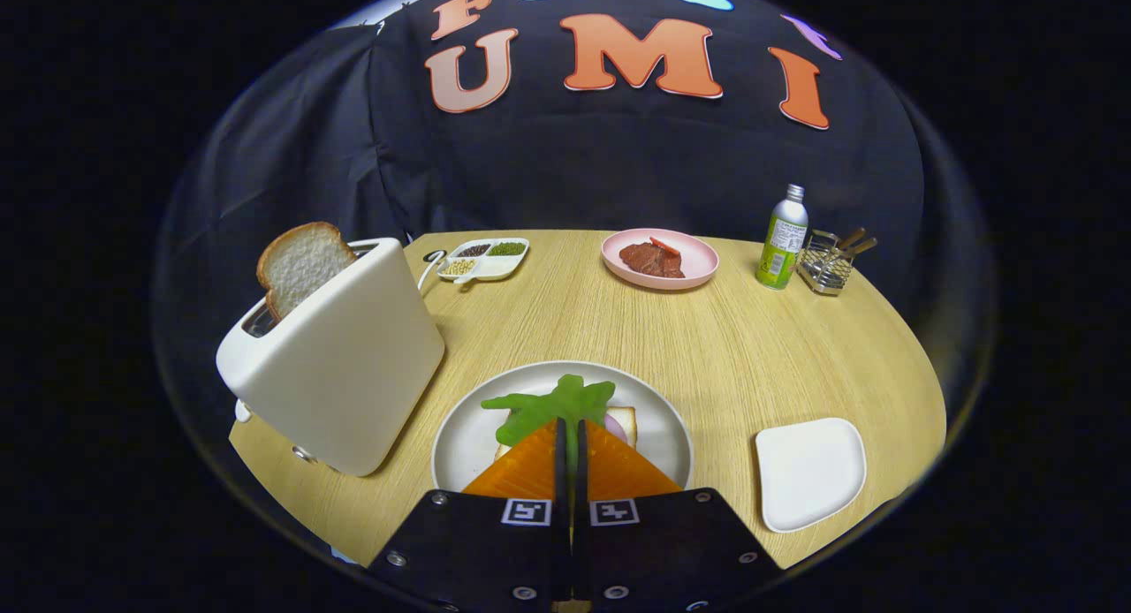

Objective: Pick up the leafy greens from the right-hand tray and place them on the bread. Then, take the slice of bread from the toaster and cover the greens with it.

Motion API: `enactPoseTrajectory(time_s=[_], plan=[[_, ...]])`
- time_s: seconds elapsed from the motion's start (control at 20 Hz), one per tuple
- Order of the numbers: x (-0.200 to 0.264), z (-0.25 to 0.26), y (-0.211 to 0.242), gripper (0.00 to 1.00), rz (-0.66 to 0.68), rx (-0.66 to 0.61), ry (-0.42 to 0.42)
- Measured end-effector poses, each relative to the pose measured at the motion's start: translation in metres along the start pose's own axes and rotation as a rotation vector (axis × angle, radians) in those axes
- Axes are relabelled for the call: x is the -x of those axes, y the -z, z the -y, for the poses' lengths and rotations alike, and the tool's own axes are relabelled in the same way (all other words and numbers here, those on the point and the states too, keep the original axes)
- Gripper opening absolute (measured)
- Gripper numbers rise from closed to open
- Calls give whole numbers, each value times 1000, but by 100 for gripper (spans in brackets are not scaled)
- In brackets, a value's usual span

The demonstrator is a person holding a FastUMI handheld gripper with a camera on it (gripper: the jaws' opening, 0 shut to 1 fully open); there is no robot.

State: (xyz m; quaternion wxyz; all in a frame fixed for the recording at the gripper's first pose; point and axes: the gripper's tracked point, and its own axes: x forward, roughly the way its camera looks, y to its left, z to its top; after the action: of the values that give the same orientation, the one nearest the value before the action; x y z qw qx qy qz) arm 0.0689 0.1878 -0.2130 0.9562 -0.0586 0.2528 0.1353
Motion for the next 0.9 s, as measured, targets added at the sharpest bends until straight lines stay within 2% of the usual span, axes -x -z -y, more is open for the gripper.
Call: enactPoseTrajectory(time_s=[0.25,0.3,0.55,0.65,0.7,0.75,0.9], plan=[[-6,-1,12,4,-26,-16,9],[-6,-1,14,12,-32,-10,13],[-5,7,17,29,-39,-7,46],[-2,13,15,47,-36,-17,66],[-1,16,14,59,-35,-23,73],[1,18,13,64,-32,-29,84],[11,24,5,88,-19,-36,116]])
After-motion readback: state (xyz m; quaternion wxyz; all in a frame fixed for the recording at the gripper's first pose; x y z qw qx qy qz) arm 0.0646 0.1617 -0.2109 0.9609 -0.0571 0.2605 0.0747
